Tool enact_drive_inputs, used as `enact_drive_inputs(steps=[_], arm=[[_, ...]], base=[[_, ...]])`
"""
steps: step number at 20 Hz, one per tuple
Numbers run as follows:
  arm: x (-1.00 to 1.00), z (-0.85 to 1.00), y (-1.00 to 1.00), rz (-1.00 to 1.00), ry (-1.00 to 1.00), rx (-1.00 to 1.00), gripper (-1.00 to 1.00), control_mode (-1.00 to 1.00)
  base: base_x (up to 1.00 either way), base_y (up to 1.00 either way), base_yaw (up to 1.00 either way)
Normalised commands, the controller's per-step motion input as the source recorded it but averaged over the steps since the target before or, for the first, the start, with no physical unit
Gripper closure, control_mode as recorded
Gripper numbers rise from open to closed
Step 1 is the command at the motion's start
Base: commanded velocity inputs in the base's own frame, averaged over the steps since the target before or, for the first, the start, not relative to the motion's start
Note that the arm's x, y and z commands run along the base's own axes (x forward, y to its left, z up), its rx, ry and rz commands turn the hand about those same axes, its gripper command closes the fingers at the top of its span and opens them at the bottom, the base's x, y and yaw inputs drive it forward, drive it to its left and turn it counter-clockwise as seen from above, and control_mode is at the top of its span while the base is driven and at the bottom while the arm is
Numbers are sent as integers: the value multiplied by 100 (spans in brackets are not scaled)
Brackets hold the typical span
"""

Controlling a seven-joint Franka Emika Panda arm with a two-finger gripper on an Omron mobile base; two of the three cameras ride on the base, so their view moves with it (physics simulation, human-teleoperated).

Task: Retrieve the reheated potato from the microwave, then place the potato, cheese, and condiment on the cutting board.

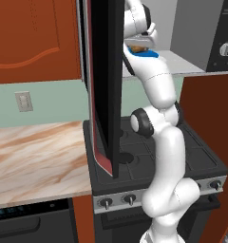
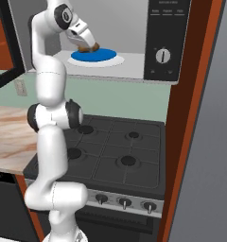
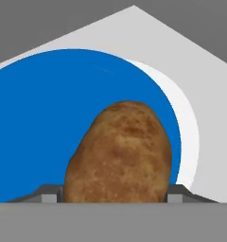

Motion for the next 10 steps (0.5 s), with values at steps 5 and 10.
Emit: enact_drive_inputs(steps=[5,10], arm=[[-60,-36,-2,0,-15,0,100,-100],[-60,-36,-9,0,-16,1,100,-100]], base=[[0,0,0],[0,0,0]])
